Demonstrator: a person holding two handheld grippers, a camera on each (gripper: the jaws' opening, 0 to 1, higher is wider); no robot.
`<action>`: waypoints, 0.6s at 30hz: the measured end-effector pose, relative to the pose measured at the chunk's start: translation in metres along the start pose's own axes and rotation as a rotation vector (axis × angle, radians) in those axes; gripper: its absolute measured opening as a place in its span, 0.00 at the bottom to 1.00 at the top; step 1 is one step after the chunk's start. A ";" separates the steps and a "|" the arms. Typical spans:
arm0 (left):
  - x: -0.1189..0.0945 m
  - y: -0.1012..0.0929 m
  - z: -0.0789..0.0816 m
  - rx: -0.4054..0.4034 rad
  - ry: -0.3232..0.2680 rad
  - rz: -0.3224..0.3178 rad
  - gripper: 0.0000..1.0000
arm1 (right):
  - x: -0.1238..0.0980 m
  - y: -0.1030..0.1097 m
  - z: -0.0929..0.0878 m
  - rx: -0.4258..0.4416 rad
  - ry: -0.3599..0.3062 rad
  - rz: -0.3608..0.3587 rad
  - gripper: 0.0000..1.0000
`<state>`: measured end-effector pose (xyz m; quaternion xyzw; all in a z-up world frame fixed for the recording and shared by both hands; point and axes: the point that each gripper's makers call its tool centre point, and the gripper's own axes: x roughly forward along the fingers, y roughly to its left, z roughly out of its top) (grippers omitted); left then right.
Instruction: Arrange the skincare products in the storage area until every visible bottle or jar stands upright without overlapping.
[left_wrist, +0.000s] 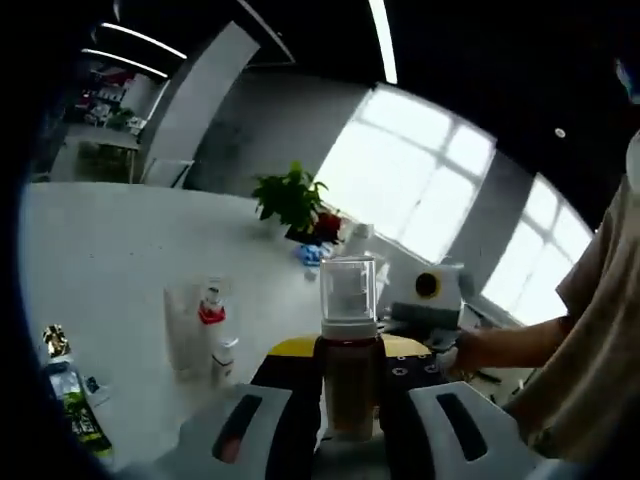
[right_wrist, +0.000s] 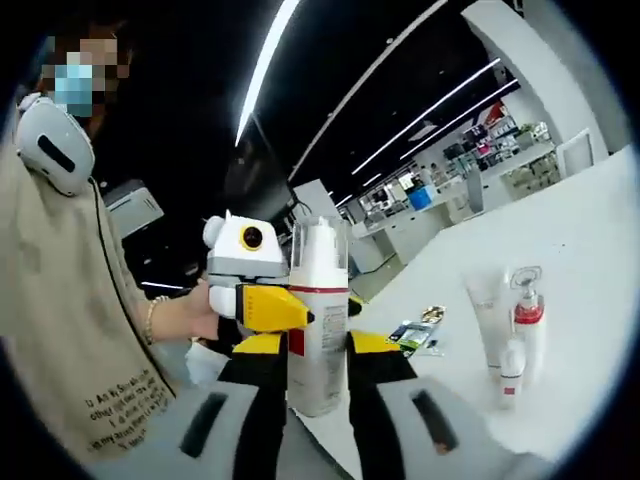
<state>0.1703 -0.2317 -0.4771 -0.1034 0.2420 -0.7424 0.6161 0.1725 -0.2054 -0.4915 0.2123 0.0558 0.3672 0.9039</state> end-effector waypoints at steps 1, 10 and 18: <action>0.000 -0.004 0.003 0.013 -0.002 -0.014 0.17 | 0.001 0.004 0.002 -0.013 0.009 0.025 0.23; 0.000 -0.032 0.021 0.052 -0.028 -0.131 0.17 | 0.000 0.030 0.023 -0.002 -0.015 0.188 0.22; 0.002 -0.031 0.022 0.061 -0.014 -0.120 0.18 | 0.002 0.030 0.024 0.025 -0.027 0.210 0.20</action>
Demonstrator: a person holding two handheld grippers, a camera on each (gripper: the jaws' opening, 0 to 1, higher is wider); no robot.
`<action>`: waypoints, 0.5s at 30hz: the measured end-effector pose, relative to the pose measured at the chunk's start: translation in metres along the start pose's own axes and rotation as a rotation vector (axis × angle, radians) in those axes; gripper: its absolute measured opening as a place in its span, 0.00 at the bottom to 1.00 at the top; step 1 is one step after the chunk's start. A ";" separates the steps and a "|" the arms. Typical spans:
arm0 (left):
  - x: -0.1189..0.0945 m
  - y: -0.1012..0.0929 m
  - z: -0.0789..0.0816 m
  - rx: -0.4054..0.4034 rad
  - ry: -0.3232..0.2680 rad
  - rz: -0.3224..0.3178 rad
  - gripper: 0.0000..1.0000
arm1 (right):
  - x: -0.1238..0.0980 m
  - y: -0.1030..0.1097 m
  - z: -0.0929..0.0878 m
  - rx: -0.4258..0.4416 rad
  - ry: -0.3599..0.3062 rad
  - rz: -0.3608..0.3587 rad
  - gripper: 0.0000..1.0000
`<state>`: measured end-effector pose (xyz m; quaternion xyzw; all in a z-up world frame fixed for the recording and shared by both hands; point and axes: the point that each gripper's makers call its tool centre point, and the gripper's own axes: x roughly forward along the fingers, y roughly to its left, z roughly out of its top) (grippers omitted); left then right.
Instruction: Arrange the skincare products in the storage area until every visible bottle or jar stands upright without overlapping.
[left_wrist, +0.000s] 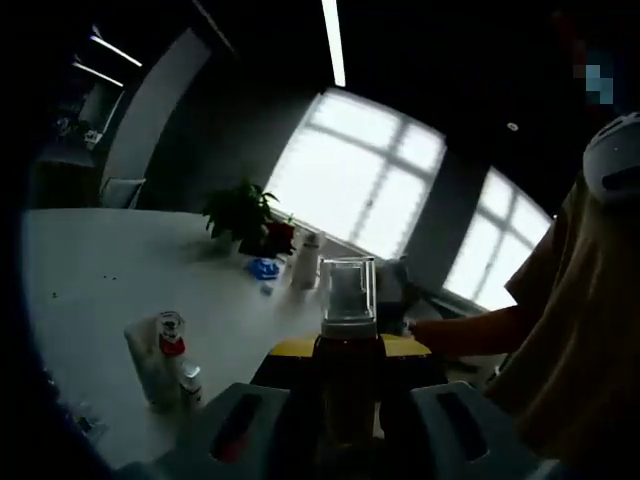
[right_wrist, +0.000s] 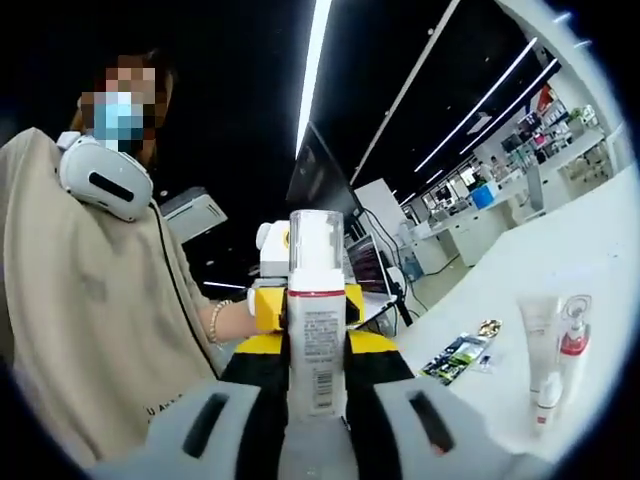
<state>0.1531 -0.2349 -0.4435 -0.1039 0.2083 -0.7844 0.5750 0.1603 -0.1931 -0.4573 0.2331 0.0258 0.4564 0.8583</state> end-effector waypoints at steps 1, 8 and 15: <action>0.000 0.005 -0.002 -0.004 0.006 0.023 0.18 | 0.000 -0.005 -0.002 -0.001 0.006 -0.021 0.20; 0.000 0.029 -0.031 0.074 0.151 0.138 0.19 | -0.004 -0.029 -0.029 -0.133 0.132 -0.116 0.20; 0.002 0.050 -0.062 0.143 0.299 0.238 0.20 | -0.011 -0.055 -0.063 -0.263 0.250 -0.149 0.20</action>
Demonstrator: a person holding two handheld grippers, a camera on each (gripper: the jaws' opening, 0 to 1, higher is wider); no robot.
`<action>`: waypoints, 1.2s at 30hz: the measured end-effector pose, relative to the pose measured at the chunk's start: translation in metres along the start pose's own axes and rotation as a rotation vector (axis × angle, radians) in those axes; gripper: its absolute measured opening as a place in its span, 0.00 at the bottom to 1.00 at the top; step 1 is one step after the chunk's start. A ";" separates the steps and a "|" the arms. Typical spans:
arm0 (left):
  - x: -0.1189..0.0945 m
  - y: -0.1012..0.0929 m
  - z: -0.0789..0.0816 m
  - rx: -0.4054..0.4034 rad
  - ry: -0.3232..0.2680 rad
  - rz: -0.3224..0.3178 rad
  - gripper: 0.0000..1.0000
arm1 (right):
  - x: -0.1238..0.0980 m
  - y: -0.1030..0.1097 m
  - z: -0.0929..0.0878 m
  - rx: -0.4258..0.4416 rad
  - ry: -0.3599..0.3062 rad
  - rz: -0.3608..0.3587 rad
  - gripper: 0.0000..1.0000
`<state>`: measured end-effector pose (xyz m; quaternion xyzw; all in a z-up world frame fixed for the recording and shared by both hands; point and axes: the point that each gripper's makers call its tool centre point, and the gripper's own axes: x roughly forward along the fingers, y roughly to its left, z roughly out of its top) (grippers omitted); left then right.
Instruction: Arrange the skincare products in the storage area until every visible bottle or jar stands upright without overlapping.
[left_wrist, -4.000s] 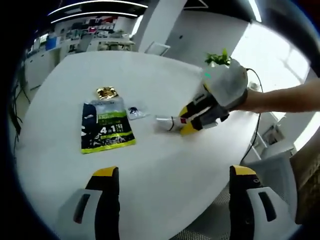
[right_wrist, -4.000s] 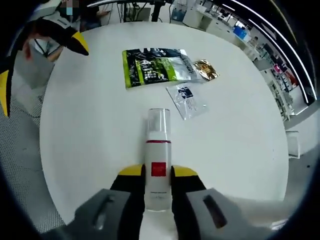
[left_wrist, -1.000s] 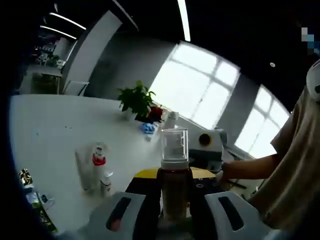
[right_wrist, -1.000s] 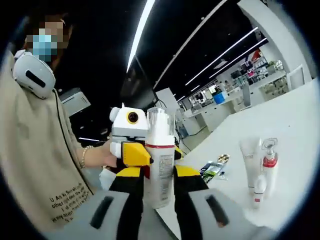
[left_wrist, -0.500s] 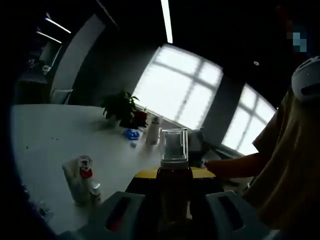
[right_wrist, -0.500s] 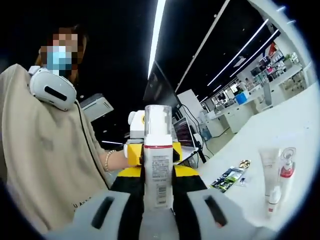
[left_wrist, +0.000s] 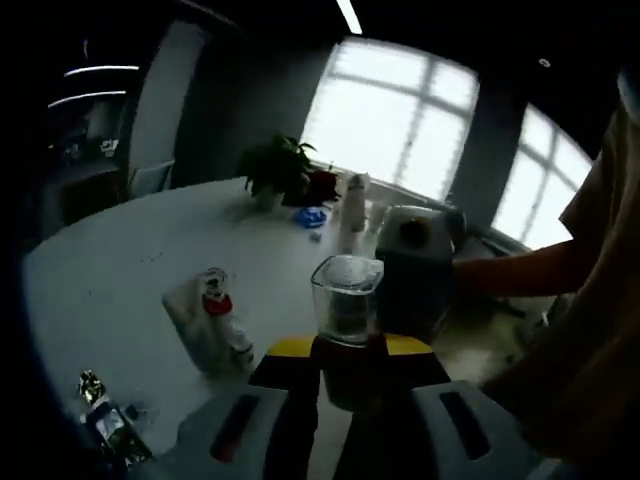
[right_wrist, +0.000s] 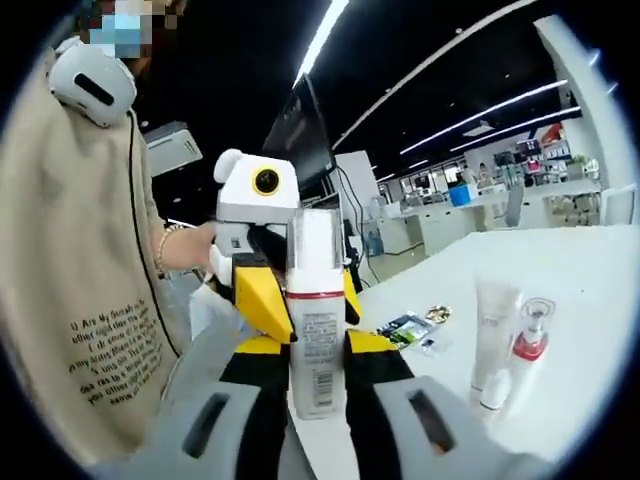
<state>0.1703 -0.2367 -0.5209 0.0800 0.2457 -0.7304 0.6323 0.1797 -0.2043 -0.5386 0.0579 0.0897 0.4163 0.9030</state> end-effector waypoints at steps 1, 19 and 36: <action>0.002 0.001 -0.004 0.014 0.019 0.006 0.20 | 0.001 0.000 -0.002 -0.005 0.008 0.000 0.20; 0.036 0.032 -0.039 0.049 0.104 0.159 0.19 | -0.001 -0.038 -0.057 -0.008 0.153 -0.111 0.24; 0.065 0.070 -0.056 0.038 0.097 0.177 0.17 | -0.031 -0.074 -0.079 0.093 0.146 -0.280 0.43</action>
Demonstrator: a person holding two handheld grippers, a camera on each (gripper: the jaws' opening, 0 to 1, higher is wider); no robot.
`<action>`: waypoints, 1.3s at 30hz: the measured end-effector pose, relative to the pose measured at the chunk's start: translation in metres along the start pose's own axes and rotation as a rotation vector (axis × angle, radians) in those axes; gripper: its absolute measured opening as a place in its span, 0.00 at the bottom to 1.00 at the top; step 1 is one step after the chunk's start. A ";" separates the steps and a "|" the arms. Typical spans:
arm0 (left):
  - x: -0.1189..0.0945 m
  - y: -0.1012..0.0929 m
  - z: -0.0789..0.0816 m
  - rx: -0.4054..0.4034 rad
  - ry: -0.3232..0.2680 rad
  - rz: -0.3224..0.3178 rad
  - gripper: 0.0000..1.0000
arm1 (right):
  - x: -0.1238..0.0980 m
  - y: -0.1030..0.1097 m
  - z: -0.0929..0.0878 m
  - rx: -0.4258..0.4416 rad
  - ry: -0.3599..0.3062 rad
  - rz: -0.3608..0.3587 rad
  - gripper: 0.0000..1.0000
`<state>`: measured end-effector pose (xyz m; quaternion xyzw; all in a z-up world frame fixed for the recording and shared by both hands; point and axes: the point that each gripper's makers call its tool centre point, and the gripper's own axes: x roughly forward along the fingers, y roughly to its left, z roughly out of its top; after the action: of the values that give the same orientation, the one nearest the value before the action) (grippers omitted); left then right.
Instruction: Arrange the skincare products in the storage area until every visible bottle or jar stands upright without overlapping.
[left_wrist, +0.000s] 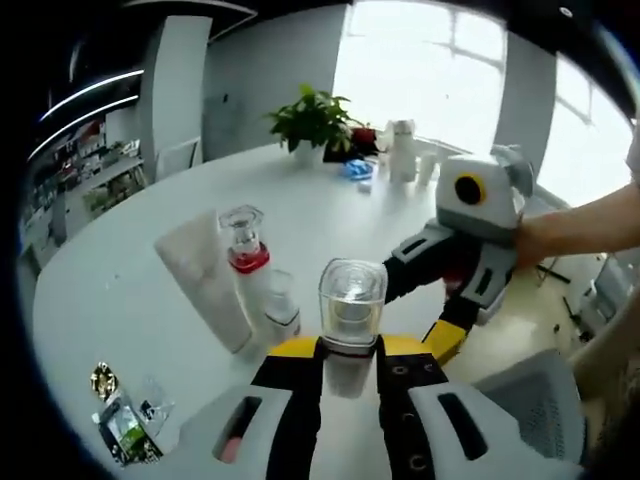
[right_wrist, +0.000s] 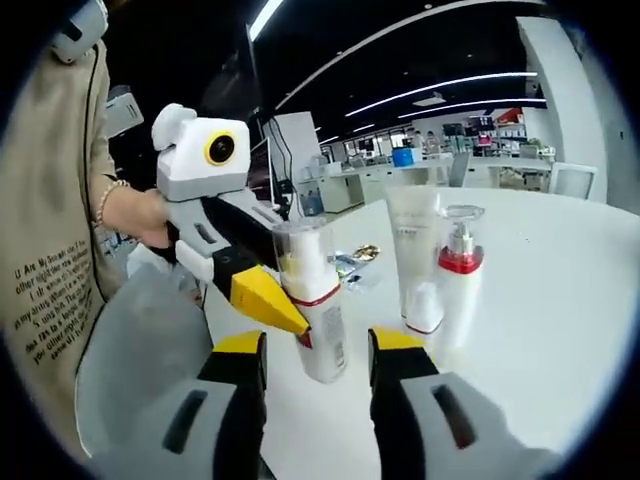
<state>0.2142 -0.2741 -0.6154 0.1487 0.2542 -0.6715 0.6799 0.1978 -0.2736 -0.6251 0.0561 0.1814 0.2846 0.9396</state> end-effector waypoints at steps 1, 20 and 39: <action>0.002 0.003 0.000 -0.003 -0.003 0.006 0.17 | -0.003 -0.004 -0.003 0.011 0.002 -0.020 0.45; 0.031 0.046 -0.019 0.106 -0.052 0.001 0.17 | -0.040 -0.036 -0.031 0.114 0.026 -0.237 0.64; 0.048 0.062 -0.023 0.126 -0.092 -0.080 0.17 | -0.069 -0.039 -0.059 0.198 0.067 -0.402 0.76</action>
<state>0.2703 -0.2987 -0.6692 0.1501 0.1857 -0.7191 0.6526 0.1430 -0.3445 -0.6663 0.1013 0.2471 0.0742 0.9608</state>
